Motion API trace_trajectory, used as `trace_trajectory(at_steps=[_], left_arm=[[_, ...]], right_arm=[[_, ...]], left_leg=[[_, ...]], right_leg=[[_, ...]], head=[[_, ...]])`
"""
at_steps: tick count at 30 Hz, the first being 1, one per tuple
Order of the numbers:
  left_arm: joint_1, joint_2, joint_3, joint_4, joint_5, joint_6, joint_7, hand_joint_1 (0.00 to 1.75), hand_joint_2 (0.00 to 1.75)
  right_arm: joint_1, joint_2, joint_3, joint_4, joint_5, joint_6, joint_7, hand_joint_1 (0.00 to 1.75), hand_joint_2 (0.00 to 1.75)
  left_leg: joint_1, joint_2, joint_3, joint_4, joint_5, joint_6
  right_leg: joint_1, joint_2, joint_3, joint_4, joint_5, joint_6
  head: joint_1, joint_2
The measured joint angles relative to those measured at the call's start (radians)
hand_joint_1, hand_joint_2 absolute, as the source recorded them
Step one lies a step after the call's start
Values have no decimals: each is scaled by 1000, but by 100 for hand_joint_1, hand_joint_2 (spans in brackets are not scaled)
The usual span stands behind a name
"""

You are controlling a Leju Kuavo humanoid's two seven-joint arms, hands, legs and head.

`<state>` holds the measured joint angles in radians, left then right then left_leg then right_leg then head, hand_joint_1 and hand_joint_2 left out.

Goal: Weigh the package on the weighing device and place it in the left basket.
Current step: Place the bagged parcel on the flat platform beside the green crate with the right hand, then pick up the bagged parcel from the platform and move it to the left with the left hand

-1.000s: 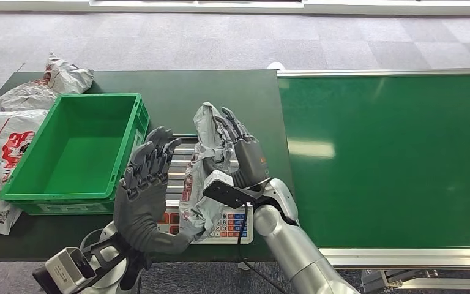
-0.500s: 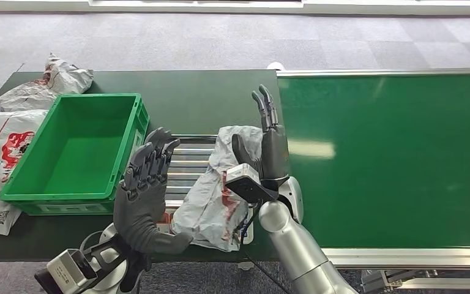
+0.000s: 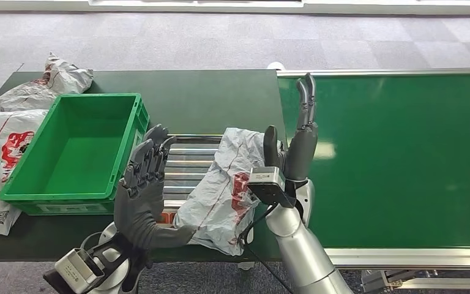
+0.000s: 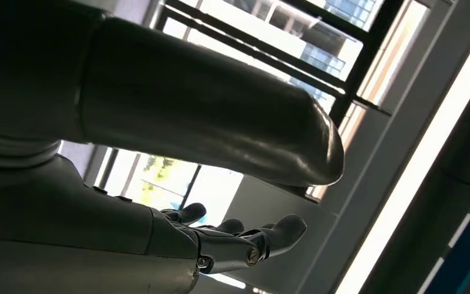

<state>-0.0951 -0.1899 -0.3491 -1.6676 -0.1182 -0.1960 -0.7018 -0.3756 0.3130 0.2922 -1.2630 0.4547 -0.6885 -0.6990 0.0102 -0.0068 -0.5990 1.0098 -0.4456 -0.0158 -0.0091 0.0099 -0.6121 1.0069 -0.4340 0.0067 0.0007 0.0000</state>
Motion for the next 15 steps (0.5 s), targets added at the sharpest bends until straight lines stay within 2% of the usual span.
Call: trace_trajectory(at_steps=[4, 10, 15], left_arm=[[-18, 0, 9, 89, -123, 82, 20, 0, 175], [-96, -2, 79, 314, -303, 233, 127, 0, 175], [-157, -2, 110, 445, -360, 276, 176, 0, 175]], right_arm=[[65, 9, 1, -229, 95, -8, -1, 0, 175], [127, 25, 24, -599, 189, -10, -1, 0, 175], [141, 20, 44, -759, 203, -10, -1, 0, 175]], left_leg=[[0, -1, -1, 0, 0, 0], [0, 0, -1, 0, 0, 0], [0, 0, -1, 0, 0, 0]], right_leg=[[0, -1, 0, 0, 0, 0], [0, -1, -1, 0, 0, 0], [0, -1, -1, 0, 1, -1]], head=[[0, 0], [0, 0], [0, 0]])
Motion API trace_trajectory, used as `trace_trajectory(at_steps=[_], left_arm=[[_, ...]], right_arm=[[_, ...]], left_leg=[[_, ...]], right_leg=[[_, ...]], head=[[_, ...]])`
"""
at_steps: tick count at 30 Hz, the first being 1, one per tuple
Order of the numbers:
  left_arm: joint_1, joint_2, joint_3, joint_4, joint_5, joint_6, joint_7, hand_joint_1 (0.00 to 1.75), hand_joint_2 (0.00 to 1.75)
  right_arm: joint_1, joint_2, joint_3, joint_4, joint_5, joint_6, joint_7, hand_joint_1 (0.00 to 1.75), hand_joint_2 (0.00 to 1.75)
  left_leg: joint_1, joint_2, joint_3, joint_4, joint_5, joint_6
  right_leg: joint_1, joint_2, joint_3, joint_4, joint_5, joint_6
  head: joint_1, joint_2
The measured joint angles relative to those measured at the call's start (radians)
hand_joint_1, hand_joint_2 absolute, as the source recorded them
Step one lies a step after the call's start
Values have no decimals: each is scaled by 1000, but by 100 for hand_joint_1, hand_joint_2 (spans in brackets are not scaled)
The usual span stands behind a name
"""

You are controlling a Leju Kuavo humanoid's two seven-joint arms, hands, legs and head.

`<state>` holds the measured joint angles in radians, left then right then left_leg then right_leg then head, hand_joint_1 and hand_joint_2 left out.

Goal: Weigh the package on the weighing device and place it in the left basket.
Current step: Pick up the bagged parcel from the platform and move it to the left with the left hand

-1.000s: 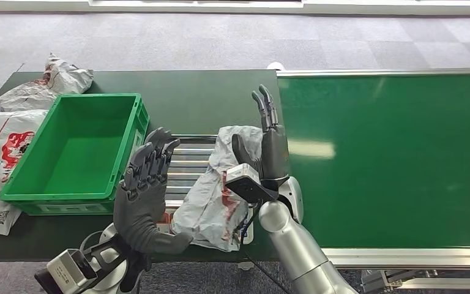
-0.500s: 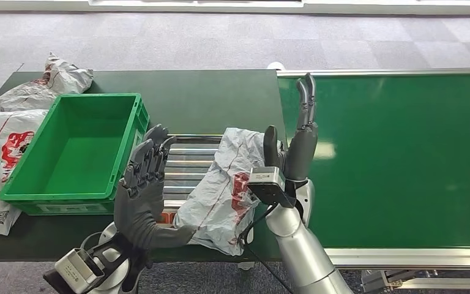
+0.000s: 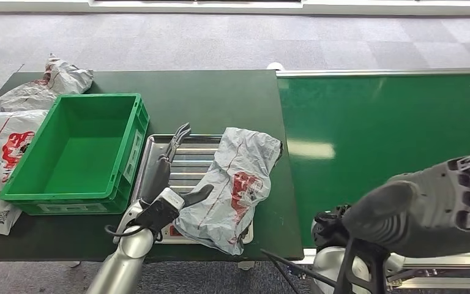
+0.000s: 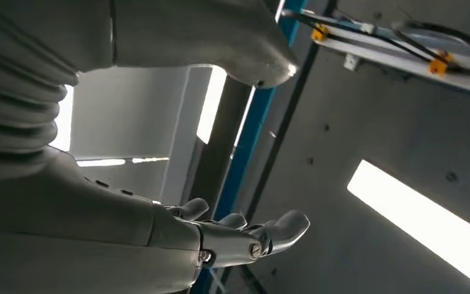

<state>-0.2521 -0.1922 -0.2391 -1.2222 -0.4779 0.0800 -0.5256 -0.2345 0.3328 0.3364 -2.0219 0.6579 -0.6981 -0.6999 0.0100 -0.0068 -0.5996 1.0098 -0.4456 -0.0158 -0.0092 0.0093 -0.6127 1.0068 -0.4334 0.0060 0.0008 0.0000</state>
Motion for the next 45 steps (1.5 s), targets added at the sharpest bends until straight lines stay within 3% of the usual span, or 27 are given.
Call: trace_trajectory(at_steps=[9, 10, 14, 18, 20, 27, 45], left_arm=[[-125, 0, 9, 195, -144, 36, 64, 0, 175], [-142, -1, 8, 220, -166, 40, 68, 7, 175], [-194, -6, -11, 324, -273, 46, 83, 71, 175], [-233, -11, -38, 411, -310, 31, 70, 156, 175], [-247, -12, -47, 443, -309, 0, 50, 172, 175], [-285, -11, -73, 527, -288, -150, -38, 175, 175], [-323, -15, -92, 591, -276, -158, -57, 175, 175]], right_arm=[[0, -4, 32, -61, -7, 0, 3, 0, 175], [-1, -4, 35, -60, -9, 0, 4, 0, 175], [-5, -4, 42, -49, -16, 1, 4, 0, 175], [-12, -4, 55, -28, -27, 2, 4, 0, 175], [-15, -3, 57, -17, -32, 2, 3, 0, 175], [-21, -2, 61, 16, -48, 3, 2, 0, 175], [-24, -1, 61, 37, -33, 3, 3, 0, 175]], left_leg=[[0, 0, 0, 0, 1, 0], [0, 0, 0, 0, 1, 0], [0, 0, 0, 0, 1, 0], [0, 0, 0, 0, 1, 0], [0, 0, 0, 0, 1, 0], [0, 0, 0, 0, 1, 0], [0, 0, 0, 0, 1, 0]], right_leg=[[0, 0, 1, 0, 0, 0], [0, 0, 1, 0, 0, 0], [0, 0, 1, 0, 0, 0], [0, 0, 1, 0, 0, 0], [0, 0, 1, 0, 0, 0], [0, 0, 1, 0, 0, 0], [0, 0, 1, 0, 0, 0]], head=[[0, 0], [0, 0], [0, 0], [0, 0], [0, 0], [0, 0], [0, 0]])
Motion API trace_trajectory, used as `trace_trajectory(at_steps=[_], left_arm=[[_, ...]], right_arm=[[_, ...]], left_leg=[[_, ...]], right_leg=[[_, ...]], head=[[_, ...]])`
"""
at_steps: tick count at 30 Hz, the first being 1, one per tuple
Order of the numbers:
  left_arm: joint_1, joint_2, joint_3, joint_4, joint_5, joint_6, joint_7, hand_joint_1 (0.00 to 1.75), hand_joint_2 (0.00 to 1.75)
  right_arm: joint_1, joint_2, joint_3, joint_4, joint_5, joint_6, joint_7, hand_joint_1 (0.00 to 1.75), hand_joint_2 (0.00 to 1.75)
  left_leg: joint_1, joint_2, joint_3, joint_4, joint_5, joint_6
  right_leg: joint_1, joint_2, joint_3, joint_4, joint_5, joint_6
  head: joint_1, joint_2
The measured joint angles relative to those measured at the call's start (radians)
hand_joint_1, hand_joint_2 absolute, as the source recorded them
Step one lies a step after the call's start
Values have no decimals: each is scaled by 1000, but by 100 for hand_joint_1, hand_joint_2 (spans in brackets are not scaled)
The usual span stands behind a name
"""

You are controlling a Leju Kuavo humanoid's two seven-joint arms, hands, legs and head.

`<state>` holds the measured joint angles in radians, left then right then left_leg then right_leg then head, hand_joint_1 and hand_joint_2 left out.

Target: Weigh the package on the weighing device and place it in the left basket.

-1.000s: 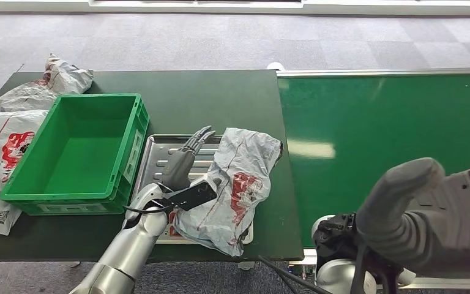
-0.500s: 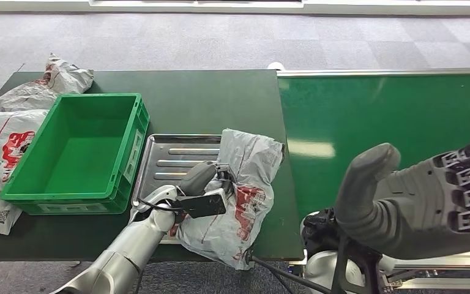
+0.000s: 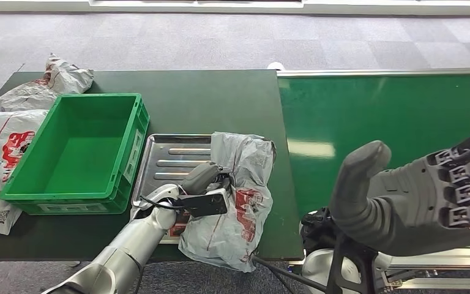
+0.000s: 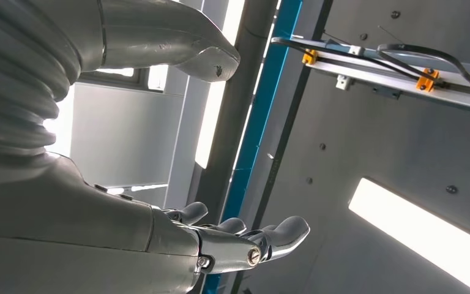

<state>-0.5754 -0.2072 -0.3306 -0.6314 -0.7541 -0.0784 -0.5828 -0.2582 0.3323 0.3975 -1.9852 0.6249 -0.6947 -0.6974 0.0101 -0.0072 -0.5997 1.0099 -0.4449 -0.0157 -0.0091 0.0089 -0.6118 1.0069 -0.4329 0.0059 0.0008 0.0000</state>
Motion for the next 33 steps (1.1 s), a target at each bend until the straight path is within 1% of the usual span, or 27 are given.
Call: trace_trajectory(at_steps=[2, 3, 5, 8, 12, 14, 18, 20, 22, 26, 27, 28, 30, 31, 33], left_arm=[[-3, -2, 2, 0, 19, 40, 1, 175, 175], [-4, -3, 6, -3, 33, 76, 4, 175, 175], [-5, -7, 29, -21, 72, 182, 17, 175, 175], [-11, -11, 91, -76, 134, 352, 47, 175, 175], [-18, -12, 163, -135, 152, 455, 76, 175, 175], [-17, -11, 195, -168, 152, 529, 94, 175, 175], [-18, 3, 260, -231, 136, 649, 126, 175, 175], [-14, 14, 306, -270, 37, 713, 168, 175, 175], [-10, 20, 380, -318, -137, 758, 220, 175, 175], [-5, 20, 574, -416, -510, 775, 295, 175, 175], [-8, 23, 630, -432, -583, 776, 319, 159, 175], [-11, 26, 684, -441, -635, 776, 345, 116, 175], [-18, 38, 778, -443, -681, 777, 387, 28, 175], [-21, 44, 819, -442, -689, 777, 399, 0, 131], [-25, 59, 891, -435, -692, 777, 432, 0, 44]], right_arm=[[0, 0, 0, 0, 9, 0, 0, 0, 175], [0, 0, 0, 0, 14, 0, 0, 0, 175], [0, 0, -1, 0, 28, 0, 0, 0, 175], [0, 0, -1, 0, 41, 0, 0, 0, 175], [0, 0, -2, 0, 46, 0, 0, 0, 175], [1, 0, -2, 0, 46, 0, 0, 0, 175], [1, 0, -2, 0, 45, 0, 0, 0, 175], [1, 0, -2, 0, 44, 0, 0, 0, 175], [1, 0, -2, 0, 42, 0, 0, 0, 175], [2, 0, -2, 0, 31, 0, 0, 0, 175], [2, 0, -2, 0, 28, 0, 0, 0, 175], [2, 0, -2, 0, 26, 0, 0, 0, 175], [2, 0, -2, 0, 24, 0, 0, 0, 175], [2, 0, -2, 0, 24, 0, 0, 0, 175], [7, -1, -2, 2, 39, 12, 0, 0, 175]], left_leg=[[0, 0, 0, 0, 0, 0], [0, 0, 0, 0, 0, 0], [0, 0, 0, 0, 0, 0], [0, 0, 0, 0, 0, 0], [1, 0, 0, 0, 1, 0], [1, 0, 0, 0, 1, 0], [1, 0, 0, 0, 1, -1], [1, 0, -1, 0, 1, -1], [1, 1, -1, 0, 1, -1], [1, 1, -1, 0, 2, -1], [1, 1, 0, 0, 2, -1], [2, 2, 0, 0, 2, -1], [2, 2, 0, 0, 2, -2], [2, 3, 0, 0, 2, -2], [2, 3, 0, 0, 2, -2]], right_leg=[[0, 0, 0, 0, 0, 0], [0, 0, 0, 0, 0, 0], [0, 0, 0, 0, 0, 0], [0, 0, 0, 0, 0, 0], [1, 0, 0, 0, 0, 0], [1, 0, 0, 0, 1, -1], [1, 0, 0, 0, 1, -1], [1, 0, 0, 0, 1, -1], [1, 1, -1, 1, 1, -1], [1, 2, -1, 1, 1, -1], [1, 2, -1, 1, 1, -1], [1, 2, -1, 1, 1, -1], [1, 3, -2, 1, 1, -2], [2, 4, -3, 1, 1, -2], [2, 5, -3, 1, 1, -3]], head=[[0, 0], [0, 0], [0, 0], [0, 0], [0, 0], [0, 0], [0, 0], [0, 0], [0, 0], [0, 0], [0, 0], [0, 0], [0, 0], [0, 0], [0, 0]])
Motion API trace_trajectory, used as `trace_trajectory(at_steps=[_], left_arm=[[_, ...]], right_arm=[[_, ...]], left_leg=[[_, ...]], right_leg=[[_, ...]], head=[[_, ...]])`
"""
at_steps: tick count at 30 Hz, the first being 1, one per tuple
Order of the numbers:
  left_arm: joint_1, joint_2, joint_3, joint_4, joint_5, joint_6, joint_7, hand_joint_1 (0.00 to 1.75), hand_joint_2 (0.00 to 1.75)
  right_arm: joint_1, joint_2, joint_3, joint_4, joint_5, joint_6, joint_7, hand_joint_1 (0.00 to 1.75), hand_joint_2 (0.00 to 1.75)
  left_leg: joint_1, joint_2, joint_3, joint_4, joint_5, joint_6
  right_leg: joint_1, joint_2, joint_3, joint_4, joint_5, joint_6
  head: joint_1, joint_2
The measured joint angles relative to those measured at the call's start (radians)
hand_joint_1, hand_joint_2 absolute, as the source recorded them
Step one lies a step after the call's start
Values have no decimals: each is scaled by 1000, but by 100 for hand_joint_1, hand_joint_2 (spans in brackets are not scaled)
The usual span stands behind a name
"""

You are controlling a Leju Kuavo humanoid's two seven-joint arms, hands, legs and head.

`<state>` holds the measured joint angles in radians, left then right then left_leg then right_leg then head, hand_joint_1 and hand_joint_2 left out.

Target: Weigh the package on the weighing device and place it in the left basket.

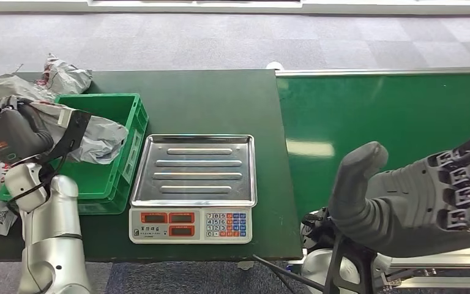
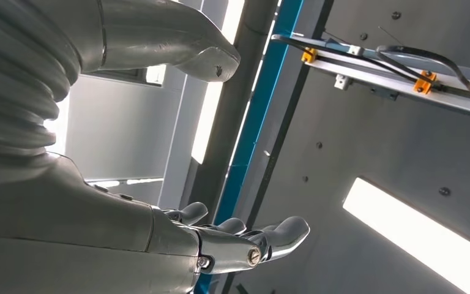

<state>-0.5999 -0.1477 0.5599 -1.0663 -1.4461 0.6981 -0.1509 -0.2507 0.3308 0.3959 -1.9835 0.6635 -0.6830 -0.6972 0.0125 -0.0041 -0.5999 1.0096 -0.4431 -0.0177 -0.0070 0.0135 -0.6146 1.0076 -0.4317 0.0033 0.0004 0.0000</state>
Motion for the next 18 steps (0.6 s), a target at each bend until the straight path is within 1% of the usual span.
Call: trace_trajectory(at_steps=[1, 3, 4, 5, 7, 10, 12, 14, 18], left_arm=[[0, 10, 24, 5, 6, 0, 30, 0, 0], [2, 28, 44, 17, 21, 0, 81, 0, 0], [2, 35, 49, 23, 21, 0, 85, 0, 0], [0, 38, 59, 28, 17, 0, 72, 0, 0], [-7, 37, 93, 35, 21, 0, 14, 0, 0], [-24, 27, 158, 43, 71, 0, -109, 0, 0], [-37, 17, 203, 46, 104, 0, -176, 0, 0], [-48, 9, 238, 49, 119, 0, -209, 0, 0], [-60, -3, 275, 53, 125, 0, -220, 0, 0]], right_arm=[[9, -3, 1, 3, 13, 11, 1, 0, 175], [35, -11, 3, 9, 25, 22, 2, 0, 175], [44, -13, 2, 10, 19, 14, 1, 0, 175], [47, -14, 1, 10, 11, 3, 0, 0, 175], [47, -14, 1, 10, 3, -8, 0, 0, 175], [47, -14, 0, 10, 2, -11, 0, 0, 175], [47, -14, 0, 10, 2, -11, 0, 0, 175], [47, -14, 0, 10, 2, -11, 0, 0, 175], [47, -14, 0, 10, 2, -11, 0, 0, 175]], left_leg=[[0, 0, 0, 0, 0, 0], [1, -1, -1, 0, 0, 0], [1, -2, -2, 0, 1, 0], [1, -3, -3, 0, 1, 0], [1, -3, -3, 0, 1, 0], [0, -3, -3, 0, 1, 0], [0, -3, -3, 0, 1, 0], [0, -3, -3, 0, 1, 0], [1, -3, -3, 0, 1, 0]], right_leg=[[0, 0, 0, 0, 0, 0], [1, -2, 0, 0, 0, 0], [1, -3, 0, 0, 0, 0], [1, -3, 0, 0, 0, 0], [0, -4, -1, 0, 0, 0], [0, -4, -1, 0, 0, 0], [0, -4, -1, 0, 0, 0], [0, -4, -1, 0, 0, 0], [0, -4, -1, 0, 0, 0]], head=[[0, 0], [0, 0], [0, 0], [0, 0], [0, 0], [0, 0], [0, 0], [0, 0], [0, 0]])
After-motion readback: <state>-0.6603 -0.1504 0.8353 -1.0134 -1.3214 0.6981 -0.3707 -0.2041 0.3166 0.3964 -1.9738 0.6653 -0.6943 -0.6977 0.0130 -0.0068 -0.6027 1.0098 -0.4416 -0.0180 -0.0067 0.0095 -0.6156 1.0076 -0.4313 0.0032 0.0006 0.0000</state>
